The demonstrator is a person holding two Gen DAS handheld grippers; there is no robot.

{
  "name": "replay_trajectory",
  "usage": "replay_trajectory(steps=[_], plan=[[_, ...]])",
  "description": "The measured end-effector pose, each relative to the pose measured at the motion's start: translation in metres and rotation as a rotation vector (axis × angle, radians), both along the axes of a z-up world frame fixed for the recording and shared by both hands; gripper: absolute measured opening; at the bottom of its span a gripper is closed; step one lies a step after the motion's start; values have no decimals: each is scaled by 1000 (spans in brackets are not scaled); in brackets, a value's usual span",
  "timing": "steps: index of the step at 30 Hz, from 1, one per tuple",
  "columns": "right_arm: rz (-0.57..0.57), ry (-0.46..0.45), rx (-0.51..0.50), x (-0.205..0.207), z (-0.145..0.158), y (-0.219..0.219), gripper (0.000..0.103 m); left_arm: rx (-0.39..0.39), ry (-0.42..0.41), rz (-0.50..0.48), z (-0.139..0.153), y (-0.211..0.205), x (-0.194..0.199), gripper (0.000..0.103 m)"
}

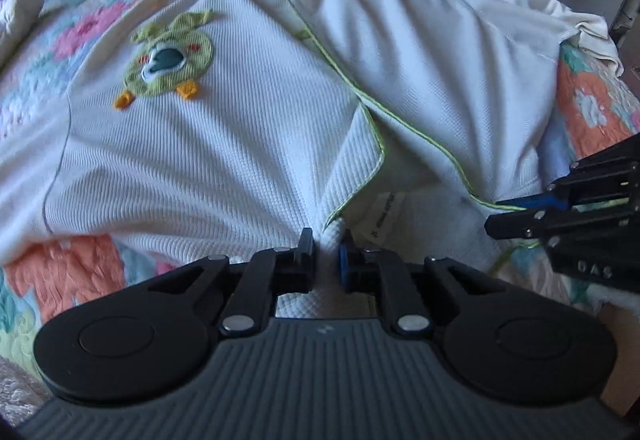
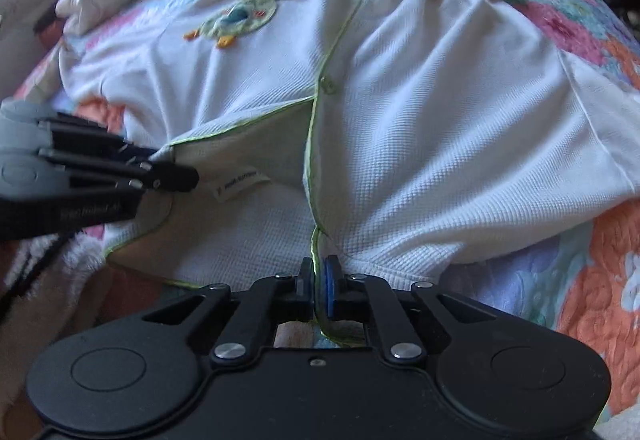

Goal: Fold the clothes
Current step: 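Release the front edge with the right tool and smooth the garment flat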

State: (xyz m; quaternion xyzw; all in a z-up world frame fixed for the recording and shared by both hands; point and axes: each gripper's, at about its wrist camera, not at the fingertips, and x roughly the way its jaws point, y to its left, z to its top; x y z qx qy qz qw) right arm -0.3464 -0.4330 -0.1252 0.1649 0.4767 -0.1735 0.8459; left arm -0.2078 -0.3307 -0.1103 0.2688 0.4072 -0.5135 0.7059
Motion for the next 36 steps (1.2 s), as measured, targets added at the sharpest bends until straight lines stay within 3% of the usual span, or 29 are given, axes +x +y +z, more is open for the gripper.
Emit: replay_trajectory(steps=[5, 8, 10, 12, 16, 23, 32, 34, 36], plan=[[7, 1, 9, 2, 0, -2, 8, 65, -58, -76, -10, -8, -14, 17], [19, -10, 37, 0, -1, -4, 19, 97, -123, -117, -13, -12, -26, 26], [34, -9, 29, 2, -1, 0, 23, 95, -136, -136, -11, -13, -30, 45], [34, -14, 24, 1, 1, 3, 28, 78, -123, -141, -7, -11, -29, 57], [6, -42, 70, -3, 3, -1, 40, 23, -76, -122, 3, -5, -24, 70], [-29, -94, 112, -13, 11, -7, 48, -29, -28, -68, 19, 2, -9, 72], [-93, -224, 197, -28, 31, -17, 57, -142, 42, 17, 47, 15, 20, 78], [-83, -216, 200, -27, 30, -18, 58, -153, 42, 51, 48, 18, 24, 82], [-57, -152, 159, -18, 23, -11, 58, -129, 40, 68, 41, 19, 25, 82]])
